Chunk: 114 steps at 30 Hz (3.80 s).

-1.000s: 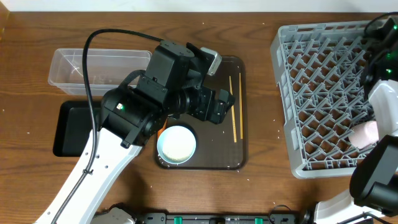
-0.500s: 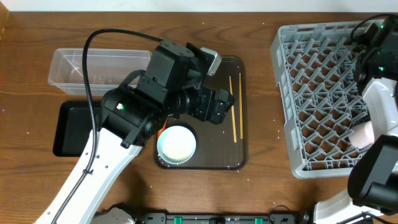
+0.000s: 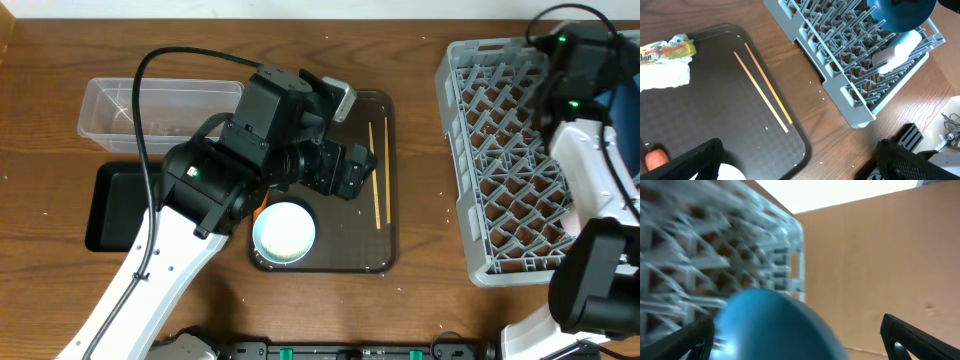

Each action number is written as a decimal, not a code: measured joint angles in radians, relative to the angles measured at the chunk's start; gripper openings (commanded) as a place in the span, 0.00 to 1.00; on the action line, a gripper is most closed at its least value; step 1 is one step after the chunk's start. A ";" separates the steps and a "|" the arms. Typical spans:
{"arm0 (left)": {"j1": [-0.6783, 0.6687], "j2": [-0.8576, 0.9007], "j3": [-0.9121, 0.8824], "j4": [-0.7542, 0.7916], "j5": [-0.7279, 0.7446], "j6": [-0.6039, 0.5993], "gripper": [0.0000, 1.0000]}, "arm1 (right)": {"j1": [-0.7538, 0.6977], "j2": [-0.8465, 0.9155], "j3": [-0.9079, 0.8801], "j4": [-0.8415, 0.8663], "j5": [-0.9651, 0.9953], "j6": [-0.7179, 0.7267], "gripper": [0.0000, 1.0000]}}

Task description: Sort waste into correct bins and load items into the dishwasher rack

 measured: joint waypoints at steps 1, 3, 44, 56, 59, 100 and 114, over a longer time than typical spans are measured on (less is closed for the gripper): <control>0.000 0.000 0.000 -0.003 0.000 0.000 0.98 | 0.011 0.000 0.000 -0.023 -0.002 0.052 0.99; 0.000 0.000 0.000 -0.011 0.000 0.000 0.98 | 0.045 0.000 0.004 -0.105 -0.023 0.175 0.99; 0.207 -0.095 0.002 -0.349 -0.308 -0.009 0.98 | 0.638 0.150 0.003 -0.588 -0.700 1.408 0.43; 0.207 -0.095 0.002 -0.349 -0.308 -0.019 0.98 | 0.631 0.254 0.007 -0.561 -0.721 1.496 0.01; 0.207 -0.095 0.002 -0.348 -0.308 -0.019 0.98 | 0.631 0.254 0.009 -0.554 -0.732 1.483 0.01; 0.207 -0.095 0.002 -0.343 -0.308 -0.019 0.98 | 0.155 -0.061 0.002 -0.756 -0.842 0.818 0.55; 0.207 -0.095 0.002 -0.333 -0.308 -0.020 0.98 | 0.465 -0.132 0.002 -0.707 -0.884 1.043 0.44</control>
